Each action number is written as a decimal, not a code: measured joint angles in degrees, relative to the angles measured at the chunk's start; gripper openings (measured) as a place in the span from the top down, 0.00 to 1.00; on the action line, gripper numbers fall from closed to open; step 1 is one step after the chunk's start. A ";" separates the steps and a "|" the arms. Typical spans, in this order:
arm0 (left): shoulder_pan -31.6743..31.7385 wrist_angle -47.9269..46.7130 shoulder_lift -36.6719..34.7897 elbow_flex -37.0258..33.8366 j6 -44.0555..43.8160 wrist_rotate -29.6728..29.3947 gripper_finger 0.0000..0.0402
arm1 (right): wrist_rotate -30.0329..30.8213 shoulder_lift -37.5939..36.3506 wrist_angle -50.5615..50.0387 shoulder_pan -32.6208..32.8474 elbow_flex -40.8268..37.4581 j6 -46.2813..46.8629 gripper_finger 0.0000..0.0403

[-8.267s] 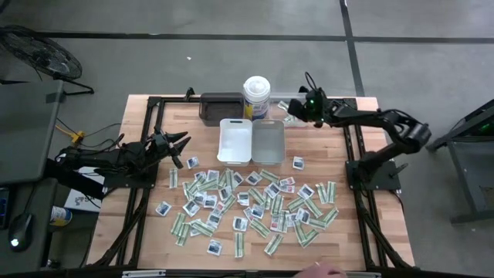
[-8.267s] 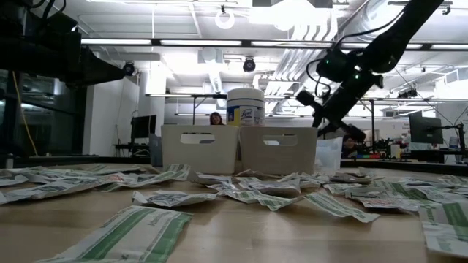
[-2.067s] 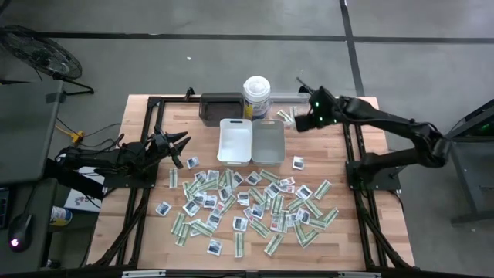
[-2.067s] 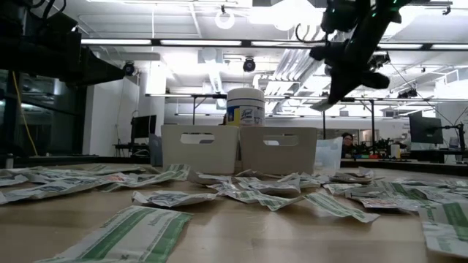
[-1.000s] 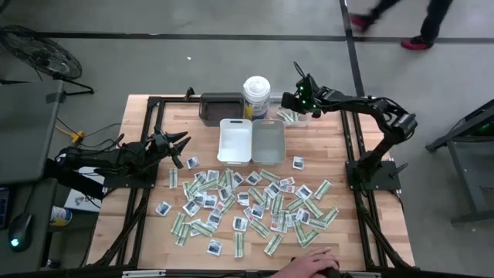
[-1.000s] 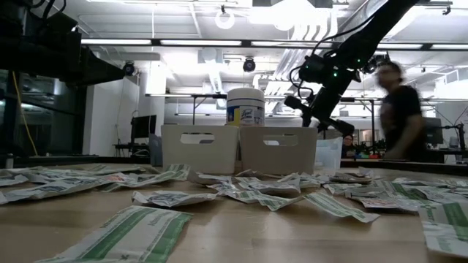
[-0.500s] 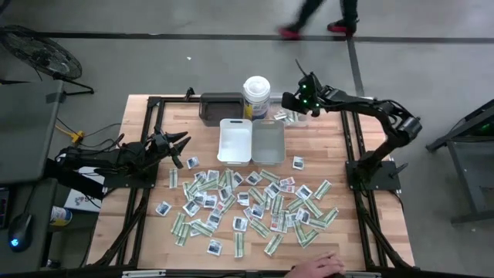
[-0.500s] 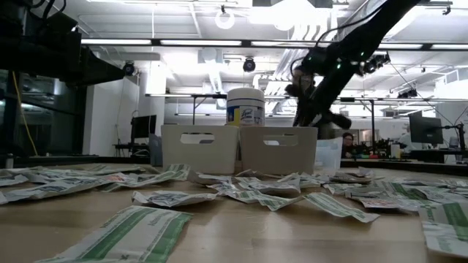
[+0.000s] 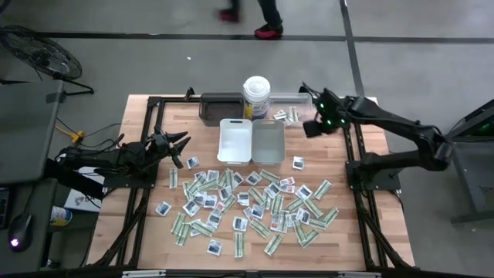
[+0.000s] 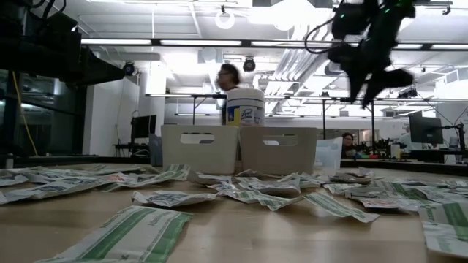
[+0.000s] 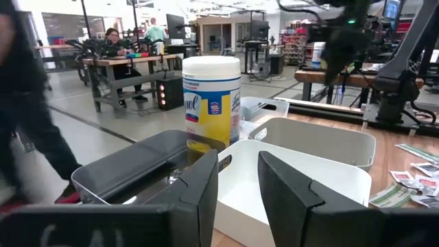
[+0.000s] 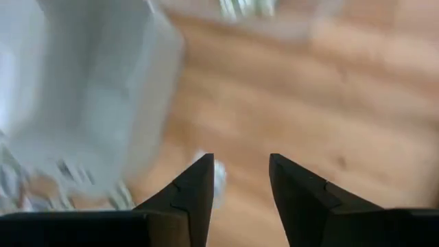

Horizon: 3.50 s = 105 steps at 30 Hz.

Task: Pick & Place First Aid Supplies
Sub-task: Put the band aid into the transparent bin

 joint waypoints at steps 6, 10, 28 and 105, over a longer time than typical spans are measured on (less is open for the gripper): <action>-0.02 0.01 0.01 0.00 -0.02 0.00 0.75 | -0.01 -2.21 -11.76 8.23 0.00 5.64 0.67; 0.00 0.00 0.00 0.00 0.00 -0.02 0.75 | -0.18 -1.62 -15.46 13.93 0.00 9.85 0.66; -0.01 0.00 0.01 -0.01 -0.01 0.00 0.75 | -6.59 11.72 -15.96 39.62 0.00 18.18 0.66; -0.02 0.00 0.01 -0.01 -0.02 -0.02 0.75 | -9.73 21.81 12.68 48.65 -15.21 13.38 0.99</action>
